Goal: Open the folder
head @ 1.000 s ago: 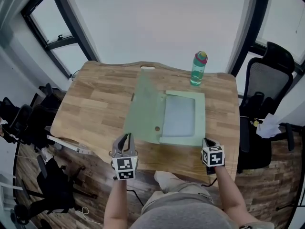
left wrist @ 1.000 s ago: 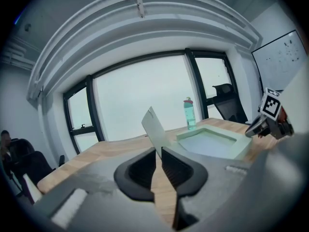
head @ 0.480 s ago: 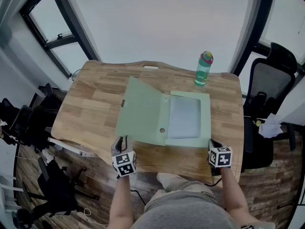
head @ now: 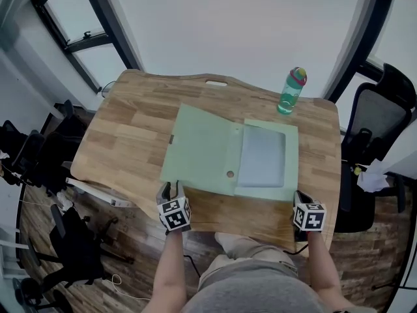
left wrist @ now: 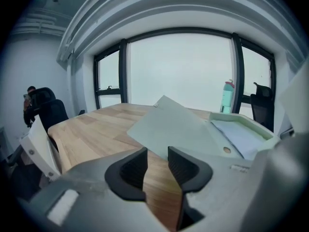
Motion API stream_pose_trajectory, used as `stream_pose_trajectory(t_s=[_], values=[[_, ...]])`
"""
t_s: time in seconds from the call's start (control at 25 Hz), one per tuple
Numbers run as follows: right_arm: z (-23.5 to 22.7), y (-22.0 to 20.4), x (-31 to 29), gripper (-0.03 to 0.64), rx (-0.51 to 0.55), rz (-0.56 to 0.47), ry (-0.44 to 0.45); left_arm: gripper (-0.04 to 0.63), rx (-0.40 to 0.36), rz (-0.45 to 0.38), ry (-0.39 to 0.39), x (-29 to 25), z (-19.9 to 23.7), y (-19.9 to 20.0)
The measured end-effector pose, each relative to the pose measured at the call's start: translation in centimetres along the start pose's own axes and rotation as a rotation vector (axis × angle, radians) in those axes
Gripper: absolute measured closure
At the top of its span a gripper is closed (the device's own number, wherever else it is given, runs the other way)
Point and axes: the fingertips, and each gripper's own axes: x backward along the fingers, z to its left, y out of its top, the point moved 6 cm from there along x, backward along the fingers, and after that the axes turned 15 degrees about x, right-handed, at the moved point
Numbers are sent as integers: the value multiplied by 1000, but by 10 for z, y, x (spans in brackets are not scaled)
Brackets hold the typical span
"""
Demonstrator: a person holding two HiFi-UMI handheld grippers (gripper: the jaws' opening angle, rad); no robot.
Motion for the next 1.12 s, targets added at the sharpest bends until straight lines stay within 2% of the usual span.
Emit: stream_pose_trajectory(t_s=[0.16, 0.44, 0.76, 1.12], values=[[2, 2, -1, 615, 3, 9, -4, 425, 55, 40, 48, -12, 14, -8], [2, 2, 0, 615, 0, 14, -9, 414, 19, 110, 107, -28, 20, -19], [2, 2, 0, 615, -3, 14, -16, 413, 2, 169, 114, -38, 23, -34], [1, 2, -1, 615, -2, 14, -17, 413, 23, 160, 115, -37, 23, -34]])
